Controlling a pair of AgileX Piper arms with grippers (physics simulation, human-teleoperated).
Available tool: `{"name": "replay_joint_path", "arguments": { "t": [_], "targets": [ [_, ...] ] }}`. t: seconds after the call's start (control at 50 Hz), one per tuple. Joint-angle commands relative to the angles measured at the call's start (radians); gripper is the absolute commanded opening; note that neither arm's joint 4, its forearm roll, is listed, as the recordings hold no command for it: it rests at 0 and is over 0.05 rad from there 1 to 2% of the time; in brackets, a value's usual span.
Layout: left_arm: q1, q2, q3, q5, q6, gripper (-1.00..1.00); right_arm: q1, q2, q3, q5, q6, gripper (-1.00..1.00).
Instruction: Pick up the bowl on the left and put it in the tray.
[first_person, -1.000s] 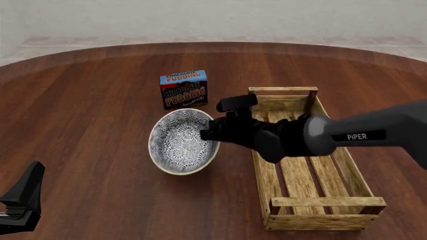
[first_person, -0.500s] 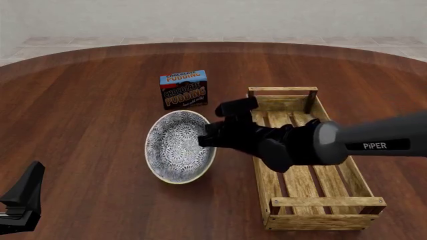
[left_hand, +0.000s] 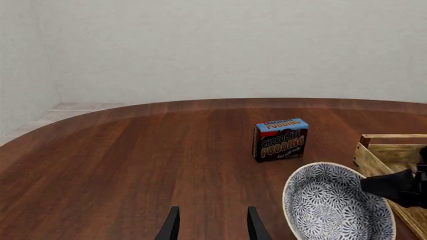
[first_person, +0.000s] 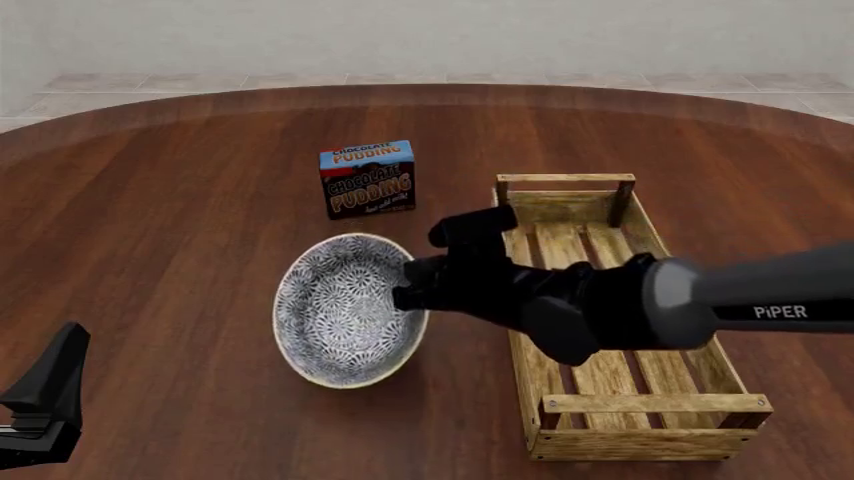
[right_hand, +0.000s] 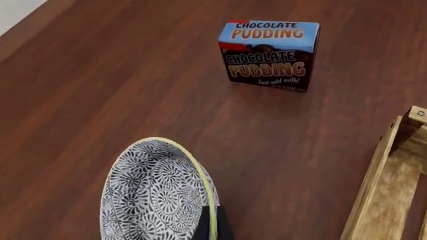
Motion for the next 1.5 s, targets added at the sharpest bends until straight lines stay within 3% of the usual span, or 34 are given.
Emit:
{"name": "replay_joint_path", "arguments": {
  "t": [0.02,0.52,1.5],
  "targets": [
    [0.0,0.0,0.0,0.0,0.0,1.0,0.016,-0.037,0.019,-0.003,0.022,-1.0],
    [0.0,0.0,0.0,0.0,0.0,1.0,0.044,-0.137,0.051,0.009,0.035,-1.0],
    [0.0,0.0,0.0,0.0,0.0,1.0,0.036,-0.351,0.068,0.074,-0.027,-1.0]
  ]
}}
